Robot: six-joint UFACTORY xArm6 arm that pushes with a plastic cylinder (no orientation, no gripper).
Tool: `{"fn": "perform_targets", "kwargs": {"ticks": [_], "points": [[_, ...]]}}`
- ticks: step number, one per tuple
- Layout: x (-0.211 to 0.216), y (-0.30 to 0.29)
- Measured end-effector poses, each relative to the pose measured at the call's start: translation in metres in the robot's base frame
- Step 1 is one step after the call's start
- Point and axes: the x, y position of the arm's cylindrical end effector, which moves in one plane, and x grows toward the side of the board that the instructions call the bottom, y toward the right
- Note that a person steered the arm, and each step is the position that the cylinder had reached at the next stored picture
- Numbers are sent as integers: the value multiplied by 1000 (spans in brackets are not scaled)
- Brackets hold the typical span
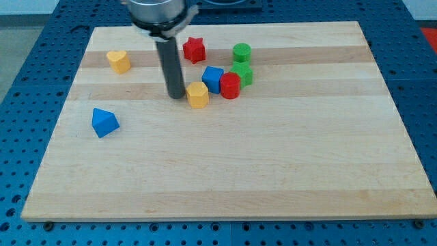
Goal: Point at the blue triangle
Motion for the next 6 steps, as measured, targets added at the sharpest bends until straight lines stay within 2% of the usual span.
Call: {"fn": "perform_targets", "kwargs": {"ticks": [1,2,4,5,6], "points": [[0,31],[8,30],[106,15],[142,-49],[140,-117]]}}
